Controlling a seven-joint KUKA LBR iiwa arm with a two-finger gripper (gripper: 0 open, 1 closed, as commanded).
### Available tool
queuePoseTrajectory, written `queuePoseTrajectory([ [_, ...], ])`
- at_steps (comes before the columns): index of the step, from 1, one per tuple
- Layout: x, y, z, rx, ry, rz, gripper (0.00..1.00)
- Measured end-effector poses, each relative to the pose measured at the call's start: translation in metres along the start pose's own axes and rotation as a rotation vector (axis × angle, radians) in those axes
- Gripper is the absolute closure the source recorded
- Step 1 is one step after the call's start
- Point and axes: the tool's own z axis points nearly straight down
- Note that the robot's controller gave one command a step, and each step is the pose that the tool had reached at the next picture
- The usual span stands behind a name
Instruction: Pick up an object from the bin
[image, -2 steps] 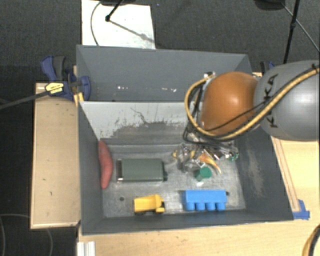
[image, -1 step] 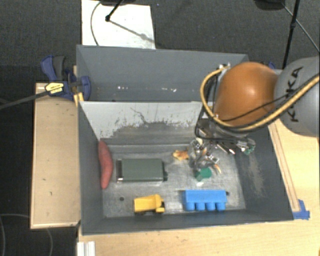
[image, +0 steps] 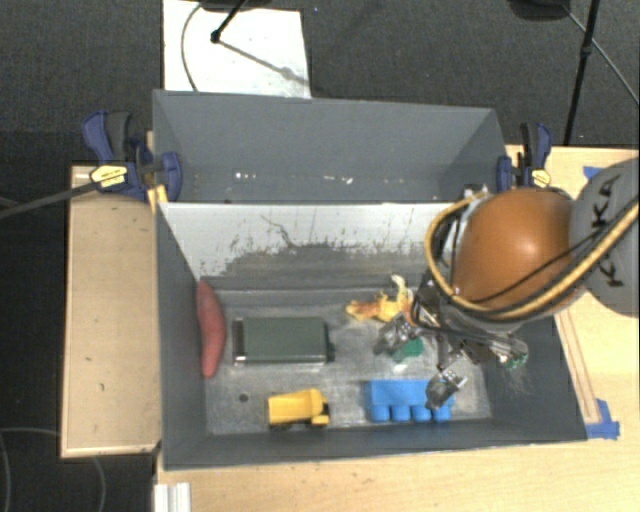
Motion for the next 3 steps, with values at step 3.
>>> queuePoseTrajectory([
  [3, 0.021, -0.025, 0.089, 0.008, -0.018, 0.002, 0.00],
])
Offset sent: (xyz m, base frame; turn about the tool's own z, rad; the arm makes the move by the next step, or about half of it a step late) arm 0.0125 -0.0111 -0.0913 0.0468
